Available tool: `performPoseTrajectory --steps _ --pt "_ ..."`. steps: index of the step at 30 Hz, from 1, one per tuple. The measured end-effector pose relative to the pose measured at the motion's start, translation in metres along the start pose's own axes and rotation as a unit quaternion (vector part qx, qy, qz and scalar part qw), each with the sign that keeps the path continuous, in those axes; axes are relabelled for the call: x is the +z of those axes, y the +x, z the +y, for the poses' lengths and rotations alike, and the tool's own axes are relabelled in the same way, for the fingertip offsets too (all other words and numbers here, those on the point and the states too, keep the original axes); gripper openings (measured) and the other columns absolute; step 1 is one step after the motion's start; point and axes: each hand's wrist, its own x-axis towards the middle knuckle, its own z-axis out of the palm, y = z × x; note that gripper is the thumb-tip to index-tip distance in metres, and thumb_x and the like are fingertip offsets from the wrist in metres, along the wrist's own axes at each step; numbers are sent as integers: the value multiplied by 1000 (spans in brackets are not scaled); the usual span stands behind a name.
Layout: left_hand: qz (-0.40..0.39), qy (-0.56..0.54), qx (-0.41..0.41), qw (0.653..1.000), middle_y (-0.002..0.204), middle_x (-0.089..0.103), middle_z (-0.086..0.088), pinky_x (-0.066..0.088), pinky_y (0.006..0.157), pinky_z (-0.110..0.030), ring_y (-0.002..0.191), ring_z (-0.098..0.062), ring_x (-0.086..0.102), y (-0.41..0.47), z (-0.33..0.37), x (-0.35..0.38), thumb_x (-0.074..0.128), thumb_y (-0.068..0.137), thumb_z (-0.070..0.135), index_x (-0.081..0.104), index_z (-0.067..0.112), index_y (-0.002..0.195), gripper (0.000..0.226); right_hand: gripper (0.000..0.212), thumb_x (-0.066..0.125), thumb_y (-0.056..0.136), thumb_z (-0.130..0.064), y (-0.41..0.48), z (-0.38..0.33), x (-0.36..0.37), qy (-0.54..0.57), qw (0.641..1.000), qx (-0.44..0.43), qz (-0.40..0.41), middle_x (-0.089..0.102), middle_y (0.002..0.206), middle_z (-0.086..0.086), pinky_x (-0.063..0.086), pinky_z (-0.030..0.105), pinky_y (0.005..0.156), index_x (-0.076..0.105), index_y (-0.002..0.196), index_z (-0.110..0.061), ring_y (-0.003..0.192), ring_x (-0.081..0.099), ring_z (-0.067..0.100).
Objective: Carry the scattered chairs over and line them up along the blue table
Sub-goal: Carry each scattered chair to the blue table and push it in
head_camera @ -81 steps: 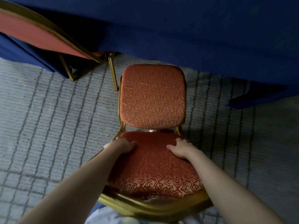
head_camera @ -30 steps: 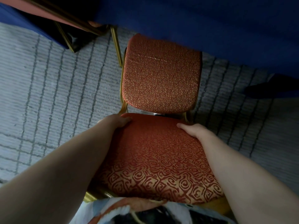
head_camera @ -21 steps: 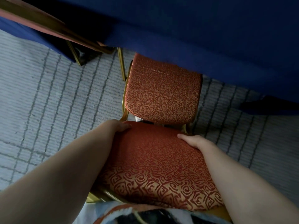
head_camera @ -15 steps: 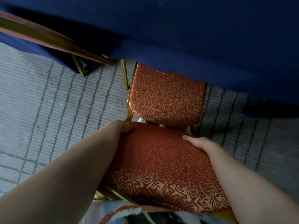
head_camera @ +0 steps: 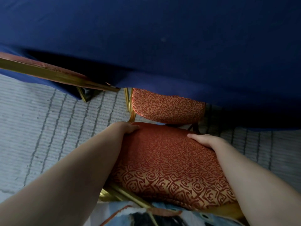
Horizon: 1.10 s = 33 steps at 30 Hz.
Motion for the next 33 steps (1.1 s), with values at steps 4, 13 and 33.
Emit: performPoseTrajectory --steps 4,13,33 --pt "-5 8 9 1000 156 26 -16 20 116 -38 144 -31 25 5 15 -19 33 95 61 31 9 149 75 85 52 83 -70 14 -16 -16 2 1000 1 -1 46 145 13 37 36 101 38 147 -16 125 50 32" --pt "31 13 6 999 157 28 -13 19 116 -38 145 -29 24 24 51 -84 35 94 64 33 11 149 76 68 49 90 -62 35 -67 -72 22 998 -51 -3 49 143 12 34 34 106 47 142 -17 126 50 29" --pt "51 33 53 997 160 17 -8 16 116 -35 147 -26 17 57 76 -152 34 103 40 20 11 152 59 73 45 95 -55 61 -123 -99 -23 992 -108 62 10 162 6 13 42 119 16 154 -21 147 16 27"
